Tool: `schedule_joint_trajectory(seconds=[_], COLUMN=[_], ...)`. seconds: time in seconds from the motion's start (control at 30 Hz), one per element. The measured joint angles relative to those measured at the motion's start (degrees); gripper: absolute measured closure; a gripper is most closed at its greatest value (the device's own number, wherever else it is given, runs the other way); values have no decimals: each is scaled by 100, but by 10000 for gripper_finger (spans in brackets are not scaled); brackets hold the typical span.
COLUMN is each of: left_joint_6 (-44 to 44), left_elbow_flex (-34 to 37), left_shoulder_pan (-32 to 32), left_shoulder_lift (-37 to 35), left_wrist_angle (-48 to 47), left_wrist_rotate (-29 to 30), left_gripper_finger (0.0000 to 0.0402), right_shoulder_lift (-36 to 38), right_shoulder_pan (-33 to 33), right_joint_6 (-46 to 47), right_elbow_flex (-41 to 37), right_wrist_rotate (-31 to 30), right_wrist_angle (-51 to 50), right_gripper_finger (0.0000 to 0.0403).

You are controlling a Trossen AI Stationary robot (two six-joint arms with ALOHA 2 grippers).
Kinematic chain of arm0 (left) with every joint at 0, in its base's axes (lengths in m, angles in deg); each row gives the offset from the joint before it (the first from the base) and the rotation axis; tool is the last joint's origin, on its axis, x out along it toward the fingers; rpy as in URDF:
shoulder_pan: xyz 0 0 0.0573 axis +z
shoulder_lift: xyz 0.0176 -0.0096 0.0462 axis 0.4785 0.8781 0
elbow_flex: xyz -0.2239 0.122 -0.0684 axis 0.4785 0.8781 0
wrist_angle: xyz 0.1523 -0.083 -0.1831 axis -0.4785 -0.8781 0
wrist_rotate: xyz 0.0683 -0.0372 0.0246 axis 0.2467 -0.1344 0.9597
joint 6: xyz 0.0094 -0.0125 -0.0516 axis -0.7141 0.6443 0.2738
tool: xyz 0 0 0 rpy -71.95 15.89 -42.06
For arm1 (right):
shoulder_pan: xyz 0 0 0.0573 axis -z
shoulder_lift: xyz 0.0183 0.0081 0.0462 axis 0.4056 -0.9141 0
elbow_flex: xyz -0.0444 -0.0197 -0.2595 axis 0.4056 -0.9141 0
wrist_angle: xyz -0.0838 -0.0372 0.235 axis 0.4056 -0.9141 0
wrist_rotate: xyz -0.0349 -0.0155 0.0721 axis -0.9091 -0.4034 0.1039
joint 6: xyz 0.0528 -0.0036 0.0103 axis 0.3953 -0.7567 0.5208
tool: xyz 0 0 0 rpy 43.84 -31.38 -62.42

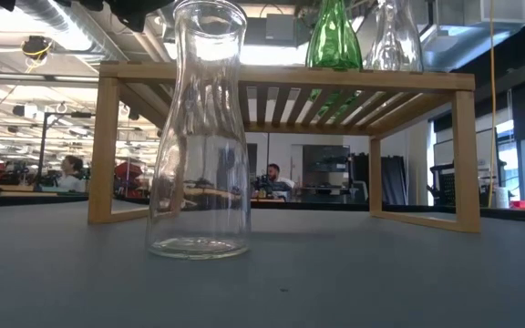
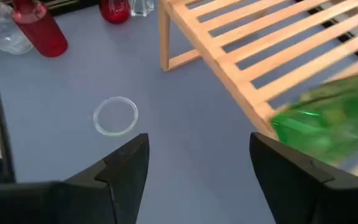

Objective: Sort vases onto shelf
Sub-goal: Adjust the green bottle on the shelf to align well

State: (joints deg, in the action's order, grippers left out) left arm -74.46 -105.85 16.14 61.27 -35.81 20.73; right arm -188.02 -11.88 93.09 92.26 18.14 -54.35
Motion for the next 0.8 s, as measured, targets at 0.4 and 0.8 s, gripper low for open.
schedule_joint_trajectory(seconds=[0.4, 0.8], left_joint_6=[-29, -30], left_elbow_flex=[0, -1], left_shoulder_pan=[0, 0], left_shoulder_lift=[0, 1], left_wrist_angle=[-2, -5], left_wrist_rotate=[1, 2], left_gripper_finger=[191, 191], right_shoulder_lift=[-4, 2], right_shoulder_pan=[260, 406], right_joint_6=[-805, -678], right_elbow_flex=[-1206, -1204], right_wrist_rotate=[-776, -1139], right_wrist_angle=[1232, 587], right_gripper_finger=[139, 139])
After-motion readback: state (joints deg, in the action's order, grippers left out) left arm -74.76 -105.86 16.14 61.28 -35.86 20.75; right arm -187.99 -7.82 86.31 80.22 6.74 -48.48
